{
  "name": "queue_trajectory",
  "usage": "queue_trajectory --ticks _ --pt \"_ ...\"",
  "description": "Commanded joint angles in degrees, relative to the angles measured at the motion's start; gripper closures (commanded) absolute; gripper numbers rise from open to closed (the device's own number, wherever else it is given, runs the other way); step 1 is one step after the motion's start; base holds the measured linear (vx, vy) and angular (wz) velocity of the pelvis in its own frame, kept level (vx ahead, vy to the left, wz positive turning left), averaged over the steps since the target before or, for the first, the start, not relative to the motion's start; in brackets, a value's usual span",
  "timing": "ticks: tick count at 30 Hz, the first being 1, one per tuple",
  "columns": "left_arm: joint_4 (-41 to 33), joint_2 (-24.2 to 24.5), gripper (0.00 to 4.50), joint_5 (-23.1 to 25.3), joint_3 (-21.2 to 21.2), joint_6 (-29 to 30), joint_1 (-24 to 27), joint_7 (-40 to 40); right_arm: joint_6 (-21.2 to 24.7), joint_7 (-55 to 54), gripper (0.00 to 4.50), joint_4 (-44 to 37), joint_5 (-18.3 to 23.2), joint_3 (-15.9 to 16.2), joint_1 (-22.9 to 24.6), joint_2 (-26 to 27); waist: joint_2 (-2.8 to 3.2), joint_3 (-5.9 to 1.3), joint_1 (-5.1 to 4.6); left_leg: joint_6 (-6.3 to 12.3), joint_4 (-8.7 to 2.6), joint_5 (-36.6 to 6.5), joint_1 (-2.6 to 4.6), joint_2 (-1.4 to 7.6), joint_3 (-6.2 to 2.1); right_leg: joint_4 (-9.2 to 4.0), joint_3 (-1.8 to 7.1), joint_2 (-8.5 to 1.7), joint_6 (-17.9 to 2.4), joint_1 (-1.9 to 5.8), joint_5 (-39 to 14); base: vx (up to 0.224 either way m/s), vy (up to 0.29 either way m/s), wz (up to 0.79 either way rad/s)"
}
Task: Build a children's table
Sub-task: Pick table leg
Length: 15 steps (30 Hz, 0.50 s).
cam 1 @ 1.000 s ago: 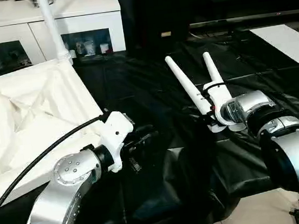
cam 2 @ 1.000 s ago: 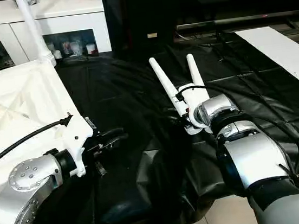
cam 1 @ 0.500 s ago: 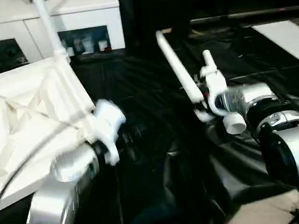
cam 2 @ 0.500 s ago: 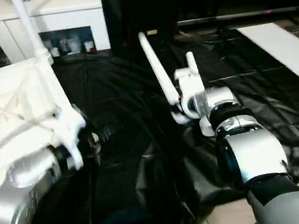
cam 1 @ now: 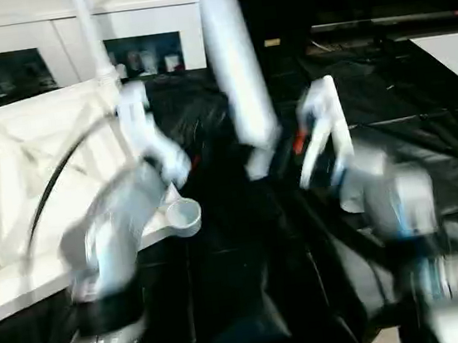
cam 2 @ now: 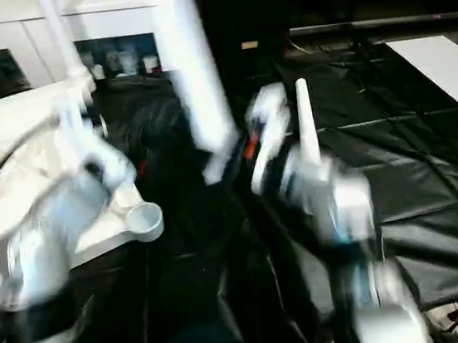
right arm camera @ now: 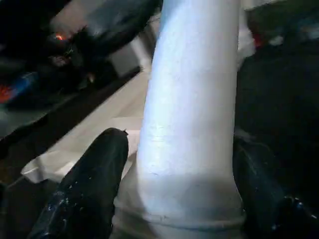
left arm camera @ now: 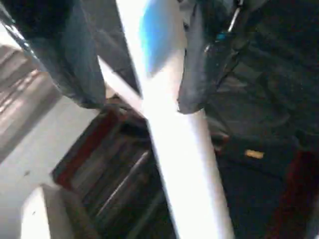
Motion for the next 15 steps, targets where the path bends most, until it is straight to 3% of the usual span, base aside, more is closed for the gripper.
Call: queue_trajectory --ticks 1,4,6,8,9,12,15 --pt "1.5 -0.1 1.60 -1.2 0.9 1.2 -1.6 1.0 1.2 1.1 1.83 -5.1 2.1 0.6 0.5 -0.3 0.25 -4.13 -0.07 -1.25 -5.10 -16.8 1.73 1.99 -0.81 -5.15 1.65 -2.24 -9.0 2.68 -18.4 0.000 0.000 0.00" --pt "4.7 -0.7 1.42 -1.2 2.9 2.9 -5.7 2.6 3.6 1.0 1.83 -11.3 2.4 2.7 3.7 -0.6 0.62 -4.09 0.11 -2.55 -5.24 -18.2 2.01 2.02 -1.18 -5.67 1.66 -2.27 -6.1 2.19 -21.6 0.000 0.000 0.00" --pt "5.1 -0.6 1.12 -2.0 3.2 3.5 -6.3 3.2 4.3 0.3 1.83 -12.9 2.5 3.2 4.5 -0.9 0.34 -4.05 -0.05 -2.72 -5.40 -18.6 1.57 1.95 -1.41 -5.71 1.49 -2.46 -5.7 2.41 -22.8 0.000 0.000 0.00" --pt "6.0 -0.1 1.00 -2.5 3.2 4.1 -6.8 4.7 4.8 -0.3 1.83 -14.9 2.2 4.4 5.4 -2.0 0.57 -4.02 0.09 -3.02 -5.36 -18.6 1.82 2.00 -1.34 -5.89 1.59 -2.36 -5.1 1.99 -23.0 0.000 0.000 0.00" --pt "6.3 0.0 0.93 -2.6 3.3 4.3 -6.9 5.2 4.9 -0.6 1.83 -15.4 2.1 4.8 5.7 -2.3 0.46 -4.10 0.13 -3.07 -5.38 -18.3 1.63 1.89 -1.41 -5.78 1.56 -2.30 -4.9 2.26 -22.7 0.000 0.000 0.00" --pt "6.8 0.0 0.89 -3.2 4.1 4.6 -6.9 5.7 4.8 -1.1 1.83 -16.0 1.5 5.2 5.8 -2.7 0.48 -4.31 0.02 -3.08 -5.42 -17.7 1.60 2.05 -1.46 -5.67 1.45 -2.30 -5.5 2.17 -21.1 0.000 0.000 0.00" --pt "6.8 -0.6 1.20 -4.6 6.1 5.5 -7.5 6.9 4.8 -1.7 1.83 -15.8 0.9 5.1 5.7 -2.7 0.41 -4.34 0.07 -2.96 -5.42 -16.6 1.46 2.11 -1.36 -5.41 1.55 -2.36 -7.0 2.27 -17.7 0.000 0.000 0.00"
